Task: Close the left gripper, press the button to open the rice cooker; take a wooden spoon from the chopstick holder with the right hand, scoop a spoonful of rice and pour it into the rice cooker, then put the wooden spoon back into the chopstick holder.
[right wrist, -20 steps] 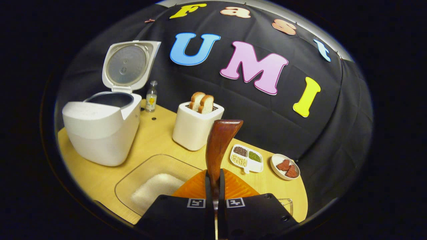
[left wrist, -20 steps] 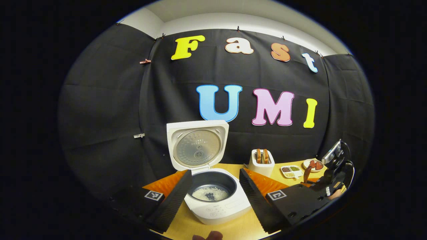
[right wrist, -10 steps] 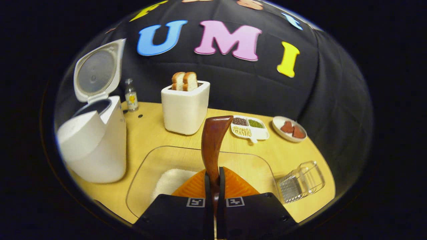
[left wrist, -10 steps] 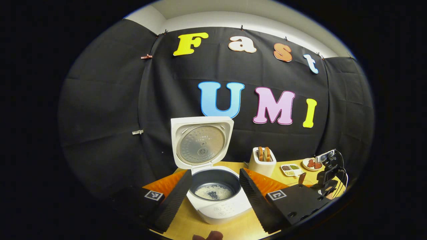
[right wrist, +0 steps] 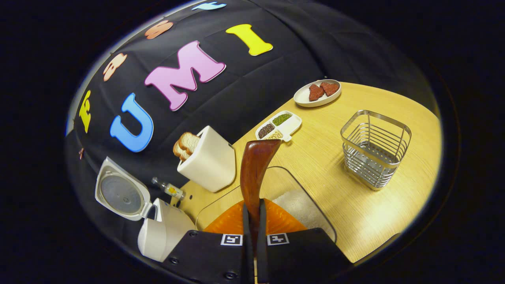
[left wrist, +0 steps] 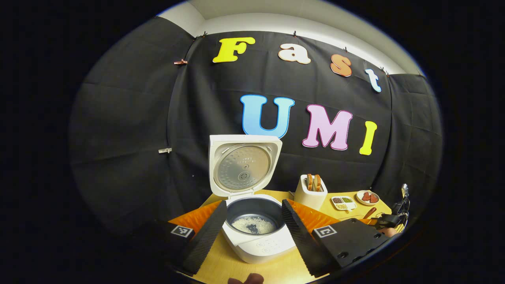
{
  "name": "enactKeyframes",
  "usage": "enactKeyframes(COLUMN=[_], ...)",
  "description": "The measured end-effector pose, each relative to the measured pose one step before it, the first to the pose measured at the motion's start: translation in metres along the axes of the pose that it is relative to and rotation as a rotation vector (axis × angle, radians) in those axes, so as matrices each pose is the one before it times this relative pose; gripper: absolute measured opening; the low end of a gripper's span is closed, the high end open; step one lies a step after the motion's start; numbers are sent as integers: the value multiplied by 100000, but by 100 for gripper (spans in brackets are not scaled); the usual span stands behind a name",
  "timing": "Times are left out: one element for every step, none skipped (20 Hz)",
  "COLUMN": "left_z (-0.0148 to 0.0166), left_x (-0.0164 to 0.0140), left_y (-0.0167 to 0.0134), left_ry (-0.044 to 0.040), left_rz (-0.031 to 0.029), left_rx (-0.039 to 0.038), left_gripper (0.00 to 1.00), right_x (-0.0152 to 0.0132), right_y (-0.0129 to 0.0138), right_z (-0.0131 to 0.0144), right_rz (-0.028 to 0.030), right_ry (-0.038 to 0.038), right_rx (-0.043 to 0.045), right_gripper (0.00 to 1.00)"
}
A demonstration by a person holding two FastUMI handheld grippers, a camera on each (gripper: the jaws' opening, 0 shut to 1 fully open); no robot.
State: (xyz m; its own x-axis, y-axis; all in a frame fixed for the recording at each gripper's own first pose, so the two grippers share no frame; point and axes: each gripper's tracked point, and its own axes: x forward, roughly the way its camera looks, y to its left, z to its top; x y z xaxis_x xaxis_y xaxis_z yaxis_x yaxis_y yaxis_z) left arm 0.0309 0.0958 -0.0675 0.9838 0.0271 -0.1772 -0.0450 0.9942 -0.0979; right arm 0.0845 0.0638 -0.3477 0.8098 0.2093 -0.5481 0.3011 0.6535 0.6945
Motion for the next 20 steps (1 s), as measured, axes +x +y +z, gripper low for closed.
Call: enactKeyframes(left_z=[72,135,20,96,107,98,52,99,-11,156,52,190,63,38,-8,-30,-20,-50,-158,-49], left_x=[-70,6,-13,-3,47,18,-10,17,7,-111,-60,-63,-67,-108,-61,-42,8,-81,-69,-66], left_y=[-39,-72,-107,-91,-98,-147,-124,-60,-214,-71,1,-23,-134,35,159,72,160,163,206,278], left_ry=[-187,-266,-224,-82,-252,-173,-168,-47,-225,-316,-396,-252,-307,-240,-210,-93,-132,29,-32,12], left_rz=[-153,-201,-77,-226,-213,-180,-309,-211,-250,-127,-58,-151,-70,-10,-7,47,159,236,295,300], left_rx=[3,143,192,34,-157,-238,-244,-27,282,455,371,234,215,182,17,-131,-165,-206,-251,71], left_gripper=[95,95,95,95,95,95,95,95,95,95,95,95,95,96,95,95,95,95,95,96], right_x=[-449,-459,-368,-414,-135,-84,-171,-80,-30,2,-266,-251,-140,-107,-109,-120,-238,-52,140,60], right_y=[-63,1,199,162,137,96,85,31,-51,174,345,430,515,672,923,1082,1203,1367,1359,1580], right_z=[616,694,698,473,313,400,441,433,413,370,229,267,279,239,82,-97,-283,-521,-550,-673], right_rz=[1819,2014,2252,2029,1404,1127,708,432,549,748,807,720,635,527,703,832,1063,1142,1138,1319], right_ry=[-918,-791,-802,103,387,243,137,-317,-497,-72,-236,-132,-173,-227,-30,194,679,865,1182,1044], right_rx=[2566,2681,3756,4679,5161,5063,4517,3696,3398,3596,3627,2914,2200,1715,1558,738,-211,-830,-933,-767], right_gripper=[8,8,8,8,8,8,8,8,8,8,7,8,8,7,8,7,7,8,7,7])
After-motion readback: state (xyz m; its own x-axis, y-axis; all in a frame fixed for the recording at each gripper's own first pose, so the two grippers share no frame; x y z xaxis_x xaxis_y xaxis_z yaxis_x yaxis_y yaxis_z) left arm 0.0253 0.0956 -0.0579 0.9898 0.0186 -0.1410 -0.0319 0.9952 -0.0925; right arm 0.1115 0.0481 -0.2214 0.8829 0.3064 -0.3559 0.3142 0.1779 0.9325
